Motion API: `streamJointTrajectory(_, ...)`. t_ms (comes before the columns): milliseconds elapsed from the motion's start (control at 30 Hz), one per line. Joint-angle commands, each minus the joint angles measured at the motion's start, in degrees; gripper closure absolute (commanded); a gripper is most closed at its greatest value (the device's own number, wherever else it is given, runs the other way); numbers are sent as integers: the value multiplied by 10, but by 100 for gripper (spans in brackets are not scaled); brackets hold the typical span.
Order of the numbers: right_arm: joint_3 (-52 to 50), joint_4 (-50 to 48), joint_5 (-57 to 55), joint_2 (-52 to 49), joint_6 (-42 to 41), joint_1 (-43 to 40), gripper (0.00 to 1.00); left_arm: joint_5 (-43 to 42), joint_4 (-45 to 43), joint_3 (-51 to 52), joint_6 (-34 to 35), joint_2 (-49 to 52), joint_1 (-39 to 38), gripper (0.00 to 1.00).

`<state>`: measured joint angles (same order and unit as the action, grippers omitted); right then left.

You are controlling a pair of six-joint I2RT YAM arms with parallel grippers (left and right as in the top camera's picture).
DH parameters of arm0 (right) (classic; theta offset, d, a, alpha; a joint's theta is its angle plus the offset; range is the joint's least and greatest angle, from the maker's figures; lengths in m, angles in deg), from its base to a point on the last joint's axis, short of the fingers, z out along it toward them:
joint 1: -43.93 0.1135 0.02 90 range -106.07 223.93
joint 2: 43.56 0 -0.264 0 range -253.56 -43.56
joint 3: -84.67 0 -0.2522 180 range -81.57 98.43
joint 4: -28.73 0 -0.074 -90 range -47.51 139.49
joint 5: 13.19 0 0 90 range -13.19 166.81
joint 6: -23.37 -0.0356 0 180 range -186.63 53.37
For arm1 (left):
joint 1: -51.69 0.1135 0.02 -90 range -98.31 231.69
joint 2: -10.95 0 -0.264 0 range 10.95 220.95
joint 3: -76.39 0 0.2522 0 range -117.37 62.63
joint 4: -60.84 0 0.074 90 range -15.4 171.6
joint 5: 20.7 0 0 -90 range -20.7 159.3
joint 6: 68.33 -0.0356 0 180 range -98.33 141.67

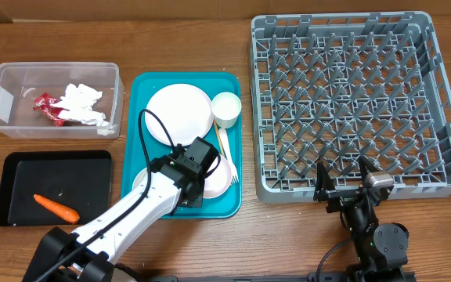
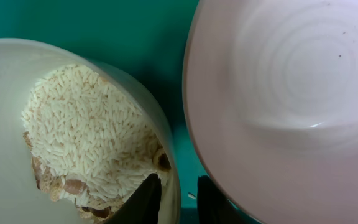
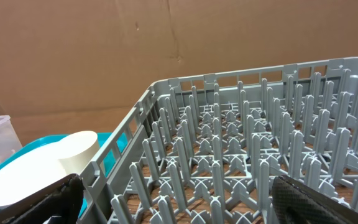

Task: Sort waste into correct bins and load items into the dishwasher rack
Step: 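Lower the left gripper onto the rice bowl rim and grip it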

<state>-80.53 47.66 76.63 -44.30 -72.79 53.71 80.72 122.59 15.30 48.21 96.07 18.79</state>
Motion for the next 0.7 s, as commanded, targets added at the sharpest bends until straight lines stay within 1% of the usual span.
streamJointTrajectory(0, -6, -3, 3, 5, 2, -2, 0, 6, -3, 4, -6, -1, 3, 77)
streamJointTrajectory(233, -6, -3, 3, 5, 2, -2, 0, 6, -3, 4, -6, -1, 3, 78)
streamJointTrajectory(367, -6, -3, 3, 5, 2, -2, 0, 6, -3, 4, -6, -1, 3, 87)
streamJointTrajectory(567, -6, -3, 3, 5, 2, -2, 0, 6, 0, 4, -6, -1, 3, 88)
streamJointTrajectory(667, -6, -3, 3, 5, 2, -2, 0, 6, 8, 4, -7, -1, 3, 94)
